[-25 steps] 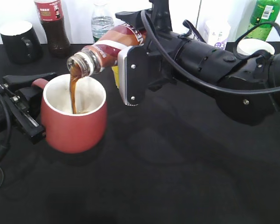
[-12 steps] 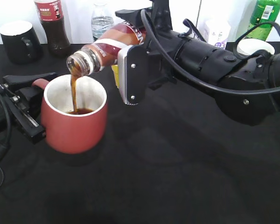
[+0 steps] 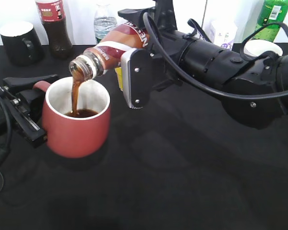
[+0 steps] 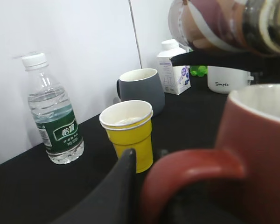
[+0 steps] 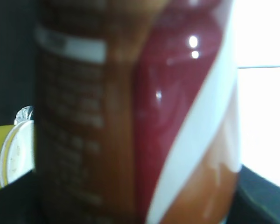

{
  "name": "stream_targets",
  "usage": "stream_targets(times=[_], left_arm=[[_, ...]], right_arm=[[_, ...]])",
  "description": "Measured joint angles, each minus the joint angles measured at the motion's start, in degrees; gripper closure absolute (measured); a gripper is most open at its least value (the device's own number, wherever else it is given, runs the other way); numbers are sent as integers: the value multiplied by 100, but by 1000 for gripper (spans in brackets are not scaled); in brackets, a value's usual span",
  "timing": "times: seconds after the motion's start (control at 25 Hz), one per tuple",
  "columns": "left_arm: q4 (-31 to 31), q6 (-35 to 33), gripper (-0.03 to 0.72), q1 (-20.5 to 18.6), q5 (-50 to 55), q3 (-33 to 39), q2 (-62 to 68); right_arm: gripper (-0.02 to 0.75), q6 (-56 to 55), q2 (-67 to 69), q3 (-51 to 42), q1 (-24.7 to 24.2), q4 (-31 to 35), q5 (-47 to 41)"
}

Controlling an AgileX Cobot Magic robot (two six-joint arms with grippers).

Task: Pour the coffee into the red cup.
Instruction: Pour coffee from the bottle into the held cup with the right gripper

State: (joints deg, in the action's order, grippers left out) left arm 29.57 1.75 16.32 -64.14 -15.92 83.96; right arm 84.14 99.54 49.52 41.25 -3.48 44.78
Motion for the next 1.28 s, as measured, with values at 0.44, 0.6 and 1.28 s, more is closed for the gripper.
stream_targets(times=[0.44, 0.6, 1.28], left_arm=[[5, 0, 589, 0, 5, 0, 0], [5, 0, 589, 0, 5, 0, 0], [5, 0, 587, 0, 5, 0, 0]], right_arm=[[211, 21, 0, 0, 0, 0, 20], [211, 25, 0, 0, 0, 0, 20], [211, 161, 0, 1, 0, 18, 24]])
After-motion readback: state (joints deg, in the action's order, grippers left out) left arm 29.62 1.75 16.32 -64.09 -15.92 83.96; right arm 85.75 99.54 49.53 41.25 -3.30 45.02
